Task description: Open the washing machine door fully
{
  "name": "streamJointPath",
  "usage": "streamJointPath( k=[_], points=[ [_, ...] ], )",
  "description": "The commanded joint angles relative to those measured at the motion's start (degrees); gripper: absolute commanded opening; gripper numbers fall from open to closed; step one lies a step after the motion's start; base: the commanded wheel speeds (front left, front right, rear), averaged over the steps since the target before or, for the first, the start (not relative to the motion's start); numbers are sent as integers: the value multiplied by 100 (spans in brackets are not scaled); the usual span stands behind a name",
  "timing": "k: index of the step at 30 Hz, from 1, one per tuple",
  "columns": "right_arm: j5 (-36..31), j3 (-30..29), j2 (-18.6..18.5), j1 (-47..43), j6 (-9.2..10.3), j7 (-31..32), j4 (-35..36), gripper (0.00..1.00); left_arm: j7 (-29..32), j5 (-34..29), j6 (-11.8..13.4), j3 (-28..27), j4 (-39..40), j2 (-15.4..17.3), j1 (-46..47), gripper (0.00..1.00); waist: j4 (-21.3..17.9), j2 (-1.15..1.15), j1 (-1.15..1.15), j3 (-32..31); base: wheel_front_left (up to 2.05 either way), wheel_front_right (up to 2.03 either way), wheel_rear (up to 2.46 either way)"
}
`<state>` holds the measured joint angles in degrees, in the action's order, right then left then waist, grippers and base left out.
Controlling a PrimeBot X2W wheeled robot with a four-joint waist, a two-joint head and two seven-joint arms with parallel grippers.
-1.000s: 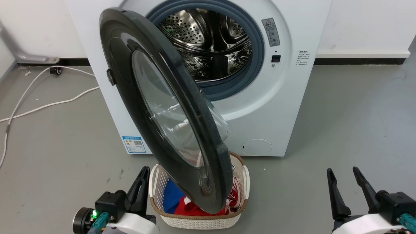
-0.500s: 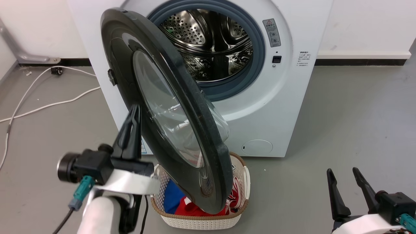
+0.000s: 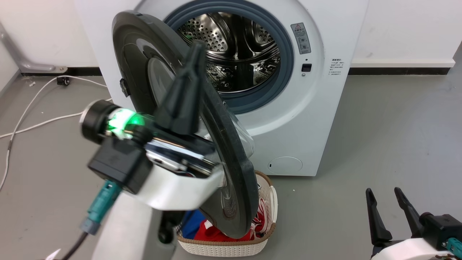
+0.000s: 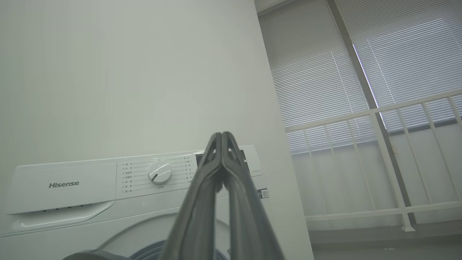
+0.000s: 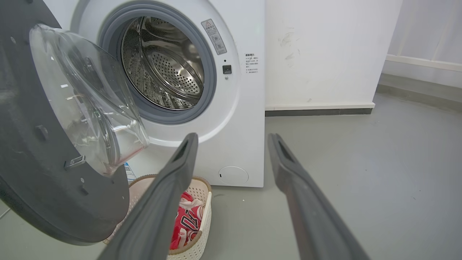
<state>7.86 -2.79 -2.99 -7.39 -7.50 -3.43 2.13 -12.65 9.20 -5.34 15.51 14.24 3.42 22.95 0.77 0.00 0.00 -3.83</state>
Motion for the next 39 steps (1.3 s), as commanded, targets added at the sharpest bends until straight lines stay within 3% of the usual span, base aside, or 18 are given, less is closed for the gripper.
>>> streamJointPath(
  k=[1, 8, 15, 20, 30, 39],
  points=[
    [-1, -15, 20, -21, 1, 10, 33, 100, 88, 81, -10, 218, 106, -16, 69, 0, 1, 0, 0, 1, 0, 0, 0],
    [8, -25, 19, -56, 1, 19, 9, 100, 562, 537, -109, 1452, 105, -39, -253, 0, 3, 0, 0, 20, 0, 0, 0],
    [20, 0, 19, -1, 1, 6, -16, 100, 1185, 1059, -179, 2534, -512, -19, -795, 0, -45, 0, 0, 74, 0, 0, 0],
    [48, 24, 20, 37, 1, -6, -55, 100, 1462, 1290, -191, 2888, -1047, 20, -1069, 0, -89, 0, 0, 95, 0, 0, 0],
    [50, 68, 19, 86, 1, -10, -118, 100, 1242, 1369, 265, 2482, -2347, 53, -1053, 0, -206, 0, 0, 107, 0, 0, 0],
    [82, 71, 19, 79, 1, 80, -147, 100, 927, 1506, 553, 1992, -3017, 96, -818, 0, -244, 0, 0, 133, 0, 0, 0]
  ],
)
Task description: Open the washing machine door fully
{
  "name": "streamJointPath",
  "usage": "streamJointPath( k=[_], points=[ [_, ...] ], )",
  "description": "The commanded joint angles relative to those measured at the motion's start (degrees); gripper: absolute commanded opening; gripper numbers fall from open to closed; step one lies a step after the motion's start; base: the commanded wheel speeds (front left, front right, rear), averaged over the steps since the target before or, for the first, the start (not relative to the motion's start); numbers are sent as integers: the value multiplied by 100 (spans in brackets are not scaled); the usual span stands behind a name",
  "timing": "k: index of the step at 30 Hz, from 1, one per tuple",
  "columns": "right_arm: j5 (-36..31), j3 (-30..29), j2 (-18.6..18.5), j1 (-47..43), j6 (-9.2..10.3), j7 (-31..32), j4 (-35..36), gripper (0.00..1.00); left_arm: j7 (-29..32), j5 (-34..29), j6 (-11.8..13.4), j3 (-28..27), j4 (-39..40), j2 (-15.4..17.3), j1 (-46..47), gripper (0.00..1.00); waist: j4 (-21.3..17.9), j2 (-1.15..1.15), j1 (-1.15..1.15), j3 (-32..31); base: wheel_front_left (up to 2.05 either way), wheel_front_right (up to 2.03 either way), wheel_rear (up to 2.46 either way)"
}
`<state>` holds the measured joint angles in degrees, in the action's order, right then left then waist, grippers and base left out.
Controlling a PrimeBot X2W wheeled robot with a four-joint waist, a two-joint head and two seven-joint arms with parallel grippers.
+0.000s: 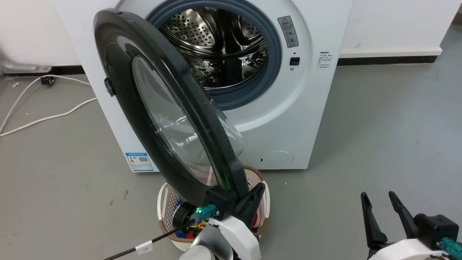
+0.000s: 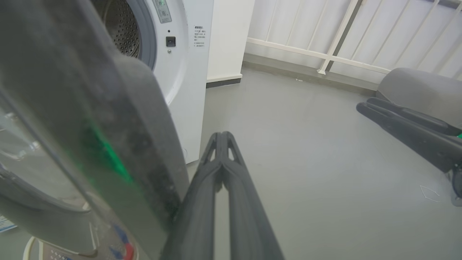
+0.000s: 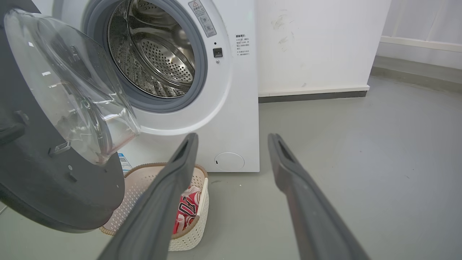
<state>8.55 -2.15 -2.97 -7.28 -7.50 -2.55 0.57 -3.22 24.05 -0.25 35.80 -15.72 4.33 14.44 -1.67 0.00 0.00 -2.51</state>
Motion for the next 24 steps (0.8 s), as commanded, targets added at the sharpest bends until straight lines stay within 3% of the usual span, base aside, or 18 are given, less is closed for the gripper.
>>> streamJointPath(
  k=[1, 11, 24],
  points=[
    [12, 10, 17, 72, 1, -7, 14, 100, -32, 30, 72, -69, -70, 24, 53, 0, -2, 0, 0, 5, 0, 0, 0],
    [31, -76, 17, 12, 1, -23, 60, 100, -113, 62, 246, -243, -65, 337, -152, 0, 66, 0, 0, -7, 0, 0, 0],
    [96, -270, 17, -58, 1, -1, 74, 100, 165, -55, 551, -224, 896, 870, -782, 0, 457, 0, 0, -18, 0, 0, 0]
  ],
)
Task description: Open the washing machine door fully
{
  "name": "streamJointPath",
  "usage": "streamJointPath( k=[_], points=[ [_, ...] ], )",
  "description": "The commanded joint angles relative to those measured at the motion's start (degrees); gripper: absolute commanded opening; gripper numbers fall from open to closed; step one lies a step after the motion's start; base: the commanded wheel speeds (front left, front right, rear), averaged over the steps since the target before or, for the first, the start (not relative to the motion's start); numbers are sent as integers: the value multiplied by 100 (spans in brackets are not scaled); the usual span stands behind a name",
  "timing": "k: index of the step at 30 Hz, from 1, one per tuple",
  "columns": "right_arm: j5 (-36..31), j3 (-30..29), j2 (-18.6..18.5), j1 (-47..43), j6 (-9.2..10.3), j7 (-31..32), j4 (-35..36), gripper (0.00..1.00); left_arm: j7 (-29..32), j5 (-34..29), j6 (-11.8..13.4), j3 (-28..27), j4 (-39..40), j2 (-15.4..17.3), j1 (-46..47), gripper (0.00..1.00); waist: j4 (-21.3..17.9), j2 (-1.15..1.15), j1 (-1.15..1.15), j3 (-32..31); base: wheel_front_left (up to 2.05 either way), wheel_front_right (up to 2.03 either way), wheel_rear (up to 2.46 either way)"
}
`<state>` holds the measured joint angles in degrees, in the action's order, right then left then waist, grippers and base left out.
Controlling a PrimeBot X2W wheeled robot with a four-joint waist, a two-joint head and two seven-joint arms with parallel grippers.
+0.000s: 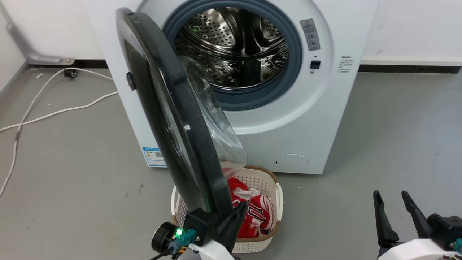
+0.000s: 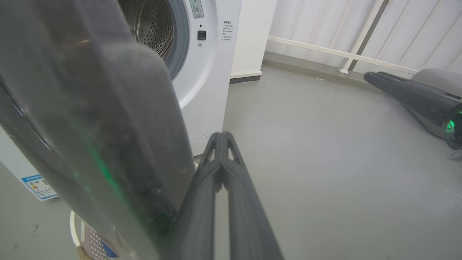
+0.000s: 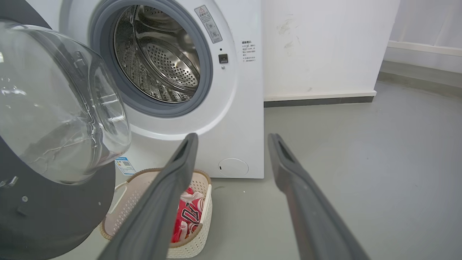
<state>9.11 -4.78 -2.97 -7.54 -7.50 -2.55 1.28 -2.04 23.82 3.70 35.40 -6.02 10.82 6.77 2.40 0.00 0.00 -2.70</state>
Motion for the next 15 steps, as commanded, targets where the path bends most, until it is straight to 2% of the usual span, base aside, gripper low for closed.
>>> streamJointPath(
  k=[1, 15],
  points=[
    [43, -11, 16, -20, 1, -1, -2, 100, 52, -36, 158, -155, 23, 233, -66, 0, 93, 0, 0, 3, 0, 0, 0],
    [96, -49, 15, -76, 1, 19, 93, 100, 96, -131, 374, -59, 941, 453, -528, 0, 938, 0, 0, 46, 0, 0, 0]
  ],
)
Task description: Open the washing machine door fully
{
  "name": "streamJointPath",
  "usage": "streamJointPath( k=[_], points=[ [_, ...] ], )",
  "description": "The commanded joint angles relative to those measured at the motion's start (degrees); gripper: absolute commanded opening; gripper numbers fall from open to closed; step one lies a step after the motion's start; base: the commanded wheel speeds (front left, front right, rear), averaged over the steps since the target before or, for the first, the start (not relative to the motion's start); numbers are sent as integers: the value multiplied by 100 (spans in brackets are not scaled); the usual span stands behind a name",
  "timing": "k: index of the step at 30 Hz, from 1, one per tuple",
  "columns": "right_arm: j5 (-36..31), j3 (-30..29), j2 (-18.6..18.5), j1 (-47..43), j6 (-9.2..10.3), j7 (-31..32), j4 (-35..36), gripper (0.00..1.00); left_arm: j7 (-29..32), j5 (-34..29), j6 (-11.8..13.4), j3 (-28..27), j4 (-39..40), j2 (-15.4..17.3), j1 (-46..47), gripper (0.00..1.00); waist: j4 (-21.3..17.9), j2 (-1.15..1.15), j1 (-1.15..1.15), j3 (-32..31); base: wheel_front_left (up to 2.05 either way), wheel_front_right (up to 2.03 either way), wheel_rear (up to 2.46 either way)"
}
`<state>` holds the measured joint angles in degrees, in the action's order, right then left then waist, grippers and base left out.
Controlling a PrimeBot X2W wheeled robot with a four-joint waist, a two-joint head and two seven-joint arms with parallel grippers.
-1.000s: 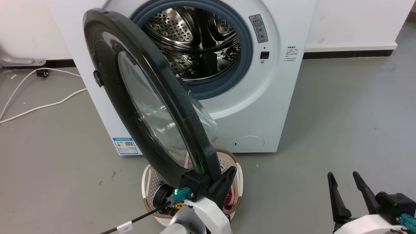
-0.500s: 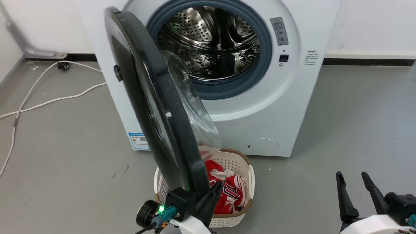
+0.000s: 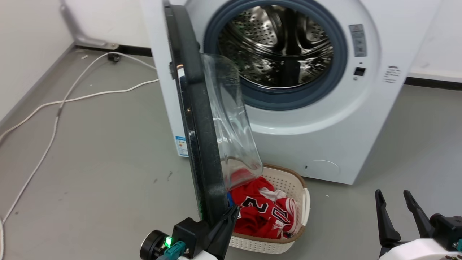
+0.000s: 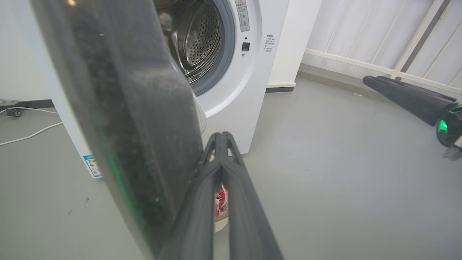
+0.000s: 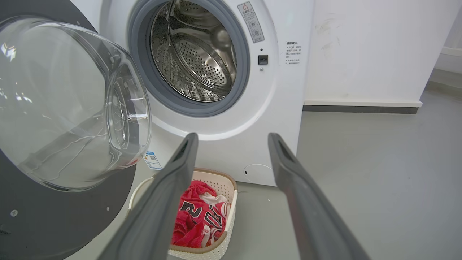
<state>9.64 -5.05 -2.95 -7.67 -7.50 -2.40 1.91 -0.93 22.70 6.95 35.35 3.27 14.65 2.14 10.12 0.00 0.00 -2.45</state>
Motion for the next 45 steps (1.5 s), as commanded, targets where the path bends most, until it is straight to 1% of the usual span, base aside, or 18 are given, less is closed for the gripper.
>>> streamJointPath(
  k=[1, 4, 5, 13, 17, 20, 26, 28, 29, 30, 32, 36, 39, 45],
  points=[
    [39, -19, 14, -62, 1, 3, 46, 100, -4, 0, 70, -62, 42, 73, -85, 0, 231, 0, 0, 28, 0, 0, 0],
    [43, -46, 12, -37, 1, 18, 62, 100, 8, 50, 133, -102, 93, 75, -141, 0, 437, 0, 0, 44, 0, 0, 0],
    [47, -65, 12, -43, 1, 29, 73, 100, -11, 60, 211, -154, 127, 89, -183, 0, 624, 0, 0, 56, 0, 0, 0],
    [46, -69, 12, 23, 1, -9, 131, 100, -219, 194, 417, -417, 255, 94, -325, 0, 1005, 0, 0, 112, 0, 0, 0],
    [16, -41, 12, 42, 1, 15, 169, 100, -354, 274, 568, -685, 243, 182, -395, 0, 1083, 0, 0, 139, 0, 0, 0],
    [6, -30, 12, 49, 1, 25, 194, 100, -450, 343, 642, -945, 181, 311, -409, 0, 1102, 0, 0, 157, 0, 0, 0],
    [-6, 14, 12, 71, 1, 74, 230, 100, -675, 556, 721, -1584, -76, 682, -349, 0, 1050, 0, 0, 201, 0, 0, 0],
    [-11, 28, 12, 76, 1, 83, 250, 100, -760, 651, 693, -1797, -179, 795, -291, 0, 1013, 0, 0, 225, 0, 0, 0],
    [-11, 28, 12, 76, 1, 83, 250, 100, -760, 651, 693, -1797, -179, 795, -291, 0, 1013, 0, 0, 225, 0, 0, 0],
    [-33, 20, 12, 81, 1, 77, 265, 100, -769, 692, 625, -1871, -267, 876, -278, 0, 996, 0, 0, 241, 0, 0, 0],
    [-53, 20, 12, 89, 1, 92, 296, 100, -846, 846, 584, -2102, -467, 976, -223, 0, 958, 0, 0, 272, 0, 0, 0],
    [-91, 18, 12, 98, 1, 146, 357, 100, -1003, 1084, 367, -2439, -1008, 1182, -25, 0, 894, 0, 0, 334, 0, 0, 0],
    [-163, 12, 12, 139, 1, 207, 420, 100, -1094, 1193, 295, -2619, -1336, 1248, 191, 0, 850, 0, 0, 410, 0, 0, 0],
    [-257, 44, 12, 218, 1, 292, 486, 100, -1206, 1372, -21, -2872, -2110, 1485, 738, 0, 765, 0, 0, 540, 0, 0, 0]
  ],
)
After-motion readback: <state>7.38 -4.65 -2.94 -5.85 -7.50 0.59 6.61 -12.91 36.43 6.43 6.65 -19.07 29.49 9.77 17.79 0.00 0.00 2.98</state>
